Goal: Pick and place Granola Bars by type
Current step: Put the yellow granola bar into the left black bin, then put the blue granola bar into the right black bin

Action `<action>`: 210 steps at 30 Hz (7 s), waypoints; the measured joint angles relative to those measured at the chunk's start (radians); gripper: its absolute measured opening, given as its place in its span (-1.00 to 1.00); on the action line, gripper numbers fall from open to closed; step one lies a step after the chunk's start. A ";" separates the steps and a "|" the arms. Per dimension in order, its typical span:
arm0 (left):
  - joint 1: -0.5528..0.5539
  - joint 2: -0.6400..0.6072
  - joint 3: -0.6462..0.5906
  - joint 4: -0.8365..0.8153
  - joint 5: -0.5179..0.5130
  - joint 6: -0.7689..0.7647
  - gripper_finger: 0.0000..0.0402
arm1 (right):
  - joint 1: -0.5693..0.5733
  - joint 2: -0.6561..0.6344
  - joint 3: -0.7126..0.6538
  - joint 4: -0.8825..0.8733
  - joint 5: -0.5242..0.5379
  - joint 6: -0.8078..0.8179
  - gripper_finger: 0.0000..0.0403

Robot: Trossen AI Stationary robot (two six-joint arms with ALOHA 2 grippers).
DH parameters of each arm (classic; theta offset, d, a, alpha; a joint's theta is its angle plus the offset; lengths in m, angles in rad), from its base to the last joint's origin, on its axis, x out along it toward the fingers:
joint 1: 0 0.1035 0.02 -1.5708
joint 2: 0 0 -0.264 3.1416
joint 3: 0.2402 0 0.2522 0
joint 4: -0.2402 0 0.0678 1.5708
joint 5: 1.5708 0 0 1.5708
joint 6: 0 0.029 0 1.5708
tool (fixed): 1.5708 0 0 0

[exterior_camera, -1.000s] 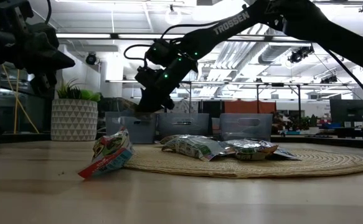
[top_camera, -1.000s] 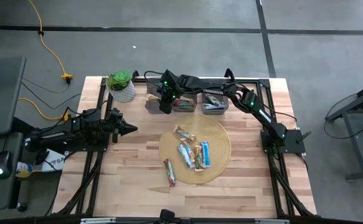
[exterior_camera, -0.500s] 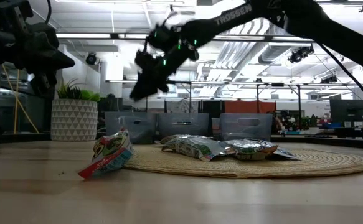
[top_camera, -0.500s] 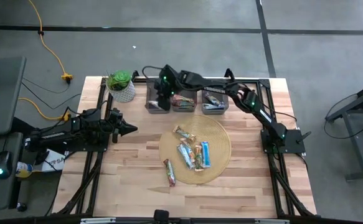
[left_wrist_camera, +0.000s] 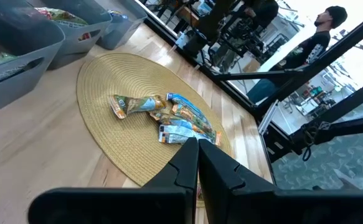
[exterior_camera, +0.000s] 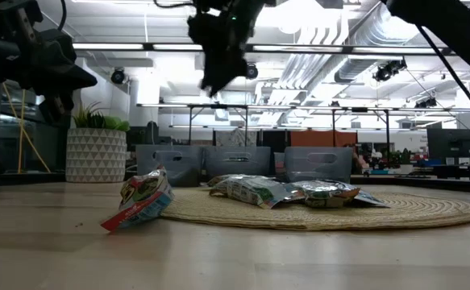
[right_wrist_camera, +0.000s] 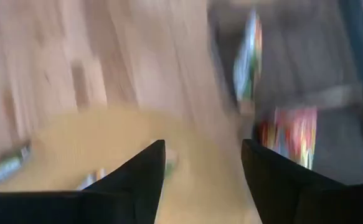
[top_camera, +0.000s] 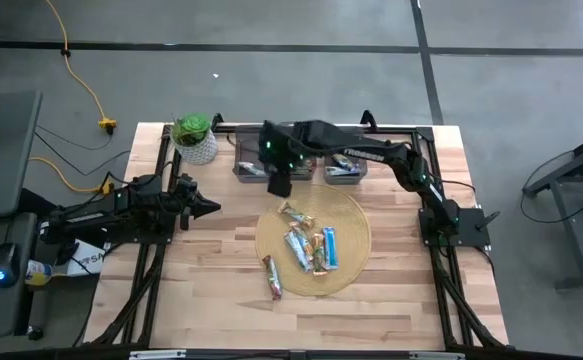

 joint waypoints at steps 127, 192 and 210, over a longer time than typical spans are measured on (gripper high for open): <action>0.000 0.000 0.000 -0.049 0.022 0.000 -0.95 | 0.136 -0.060 -0.015 0.456 -0.153 -0.009 -0.69; 0.000 0.000 0.000 -0.023 -0.029 -0.003 -0.95 | -0.171 0.045 -0.592 1.081 -0.197 0.023 -0.68; 0.000 0.000 0.000 -0.023 -0.028 -0.026 -0.95 | -0.172 -0.029 -0.565 1.132 -0.211 -0.017 -0.24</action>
